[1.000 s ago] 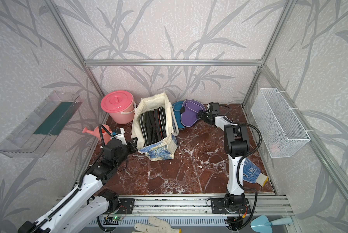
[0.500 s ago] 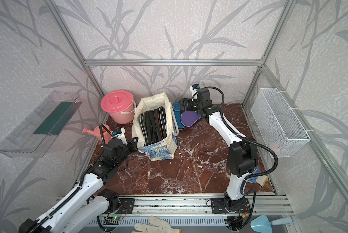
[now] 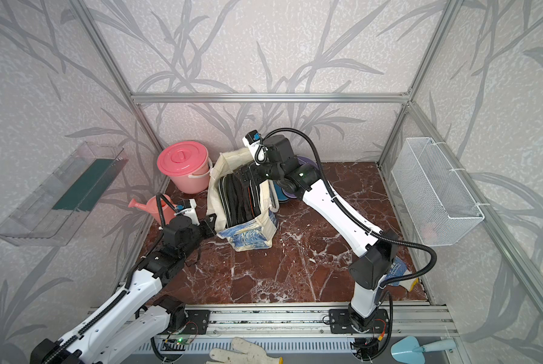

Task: Remove the ping pong set from the canvas bag
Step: Pick up the ping pong set from the canvas bag.

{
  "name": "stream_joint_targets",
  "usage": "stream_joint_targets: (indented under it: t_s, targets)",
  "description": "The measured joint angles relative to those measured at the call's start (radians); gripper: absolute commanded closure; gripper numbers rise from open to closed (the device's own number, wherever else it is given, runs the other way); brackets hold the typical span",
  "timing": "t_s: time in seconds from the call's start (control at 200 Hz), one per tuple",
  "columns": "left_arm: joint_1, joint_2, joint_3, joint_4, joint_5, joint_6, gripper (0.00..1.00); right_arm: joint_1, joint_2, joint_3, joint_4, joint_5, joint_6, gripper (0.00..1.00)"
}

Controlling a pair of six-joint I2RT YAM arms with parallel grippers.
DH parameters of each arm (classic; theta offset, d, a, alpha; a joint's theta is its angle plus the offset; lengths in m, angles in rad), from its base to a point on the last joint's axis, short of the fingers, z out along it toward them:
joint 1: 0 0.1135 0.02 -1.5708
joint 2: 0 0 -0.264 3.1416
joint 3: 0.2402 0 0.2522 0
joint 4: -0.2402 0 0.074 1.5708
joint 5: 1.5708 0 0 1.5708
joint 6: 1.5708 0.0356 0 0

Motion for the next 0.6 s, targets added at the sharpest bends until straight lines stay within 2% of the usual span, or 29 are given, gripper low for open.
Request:
stream_joint_targets:
  t_s: [0.275,0.6]
  targets:
    - [0.000,0.002,0.000,0.005,0.004,0.003,1.00,0.036,0.101,0.145,-0.114,0.001,-0.016,0.01]
    - [0.000,0.009,0.000,0.020,0.011,0.005,1.00,0.047,0.323,0.369,-0.297,0.000,-0.014,0.04]
